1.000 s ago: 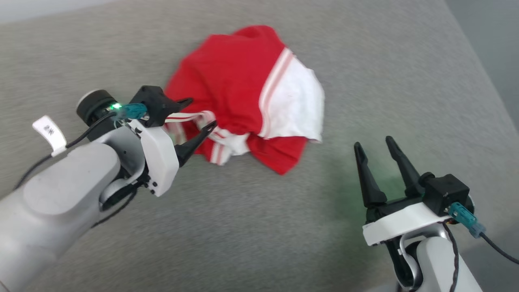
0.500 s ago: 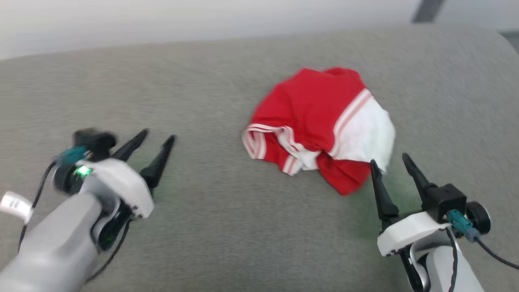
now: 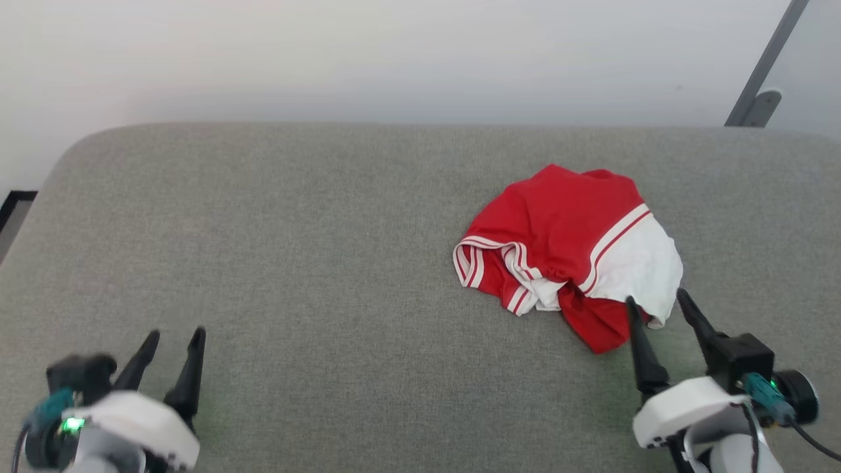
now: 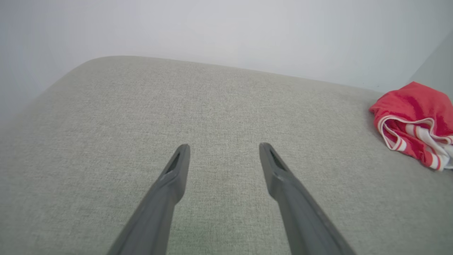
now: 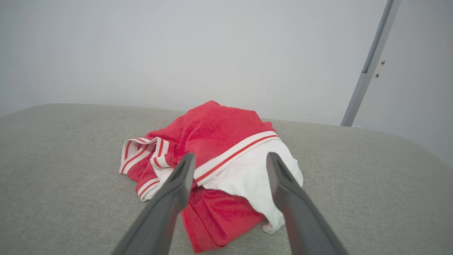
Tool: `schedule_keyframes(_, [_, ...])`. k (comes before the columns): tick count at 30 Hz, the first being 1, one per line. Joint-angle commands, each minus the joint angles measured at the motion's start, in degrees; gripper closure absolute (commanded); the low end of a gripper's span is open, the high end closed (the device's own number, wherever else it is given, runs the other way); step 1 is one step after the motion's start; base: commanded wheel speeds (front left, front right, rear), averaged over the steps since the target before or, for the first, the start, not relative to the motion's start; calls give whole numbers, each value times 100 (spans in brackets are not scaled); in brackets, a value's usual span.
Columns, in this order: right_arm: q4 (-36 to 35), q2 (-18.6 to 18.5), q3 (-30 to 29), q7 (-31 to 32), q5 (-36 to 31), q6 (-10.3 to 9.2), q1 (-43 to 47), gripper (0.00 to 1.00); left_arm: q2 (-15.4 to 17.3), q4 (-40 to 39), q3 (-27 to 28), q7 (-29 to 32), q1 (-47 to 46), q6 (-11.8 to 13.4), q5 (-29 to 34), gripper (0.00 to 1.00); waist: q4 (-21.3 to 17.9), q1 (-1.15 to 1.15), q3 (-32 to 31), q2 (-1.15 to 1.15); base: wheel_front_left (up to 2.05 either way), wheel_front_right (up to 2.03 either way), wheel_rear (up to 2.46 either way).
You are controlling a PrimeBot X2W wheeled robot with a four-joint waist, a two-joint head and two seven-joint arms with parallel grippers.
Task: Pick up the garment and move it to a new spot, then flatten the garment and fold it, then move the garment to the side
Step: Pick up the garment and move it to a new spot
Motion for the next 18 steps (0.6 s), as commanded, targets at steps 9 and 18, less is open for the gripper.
schedule_keyframes(9, [-375, -8, -417, -13, -42, -4, 382, 0, -564, -1171, 1542, -27, 1281, -14, 1471, 0, -30, 0, -215, 0, 0, 0, 0])
schedule_keyframes(18, [-639, -7, -532, -12, 17, -4, 490, 0, -1040, -1914, 2225, -28, 1746, -50, 2174, 0, -102, 0, -228, 0, 0, 0, 0])
